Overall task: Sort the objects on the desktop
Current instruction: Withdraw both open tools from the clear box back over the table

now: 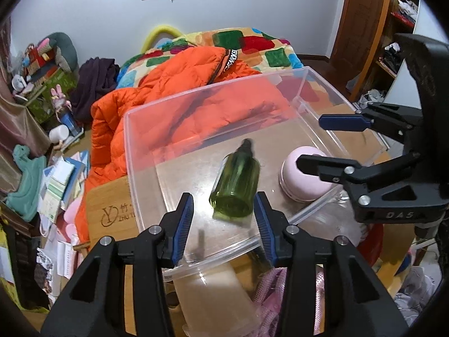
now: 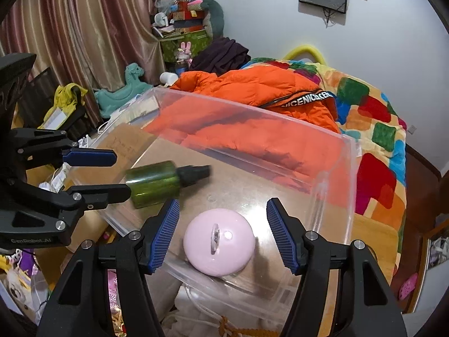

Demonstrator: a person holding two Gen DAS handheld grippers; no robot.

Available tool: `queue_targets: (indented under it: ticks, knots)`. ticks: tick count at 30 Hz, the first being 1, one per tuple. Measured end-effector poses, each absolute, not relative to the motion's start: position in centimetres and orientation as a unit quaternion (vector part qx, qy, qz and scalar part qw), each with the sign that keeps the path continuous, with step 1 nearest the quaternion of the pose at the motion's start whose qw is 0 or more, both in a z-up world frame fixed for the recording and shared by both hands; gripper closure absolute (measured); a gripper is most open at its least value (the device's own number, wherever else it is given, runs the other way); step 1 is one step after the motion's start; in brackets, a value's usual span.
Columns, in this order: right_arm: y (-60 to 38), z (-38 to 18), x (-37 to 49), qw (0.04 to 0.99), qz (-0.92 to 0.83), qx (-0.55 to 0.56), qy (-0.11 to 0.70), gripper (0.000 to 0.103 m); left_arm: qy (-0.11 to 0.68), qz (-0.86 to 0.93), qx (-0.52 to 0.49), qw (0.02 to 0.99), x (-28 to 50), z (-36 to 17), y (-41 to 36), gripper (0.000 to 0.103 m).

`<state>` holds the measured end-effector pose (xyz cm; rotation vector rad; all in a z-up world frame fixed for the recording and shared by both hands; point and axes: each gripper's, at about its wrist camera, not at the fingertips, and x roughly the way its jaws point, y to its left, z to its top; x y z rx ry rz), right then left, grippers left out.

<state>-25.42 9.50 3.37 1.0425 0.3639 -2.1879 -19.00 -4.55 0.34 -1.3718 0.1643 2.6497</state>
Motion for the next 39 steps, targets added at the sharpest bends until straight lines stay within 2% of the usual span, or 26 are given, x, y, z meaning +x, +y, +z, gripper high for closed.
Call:
queue_targets:
  ticks: [5,13,16,19,22,26,30,39]
  knots:
    - [10.3,3.9,-24.9,0.332,-0.846,0.394,0.134,0.042,0.081,0.895,-0.433,0.066,-18.1,1.0,-3.8,0.046]
    - [11.5,5.3,-22.6,0.319,-0.862,0.367,0.143,0.042,0.107,0.916,-0.383,0.05,-16.0,3.3,-2.8,0.038]
    - [12.0,5.7,-21.7,0.315,-0.866,0.36,0.145,0.038,0.11,0.921,-0.371,0.05,-15.1,3.9,-2.7,0.02]
    - [12.4,6.0,-20.6,0.304,-0.874,0.347,0.152,0.031,0.113,0.926,-0.357,0.046,-14.2,4.4,-2.6,0.019]
    - [12.9,6.3,-19.4,0.297,-0.88,0.334,0.158,0.028,0.107,0.93,-0.349,0.042,-13.3,4.9,-2.8,0.015]
    - [13.8,6.8,-18.1,0.284,-0.892,0.315,0.159,0.021,0.093,0.934,-0.342,0.037,-12.2,5.4,-3.3,0.015]
    - [14.9,7.1,-17.0,0.27,-0.903,0.297,0.153,0.02,0.076,0.938,-0.338,0.03,-11.1,5.5,-4.0,0.009]
    - [17.5,5.8,-15.4,0.249,-0.911,0.311,0.11,0.02,0.048,0.941,-0.336,0.008,-8.7,4.1,-6.0,0.009]
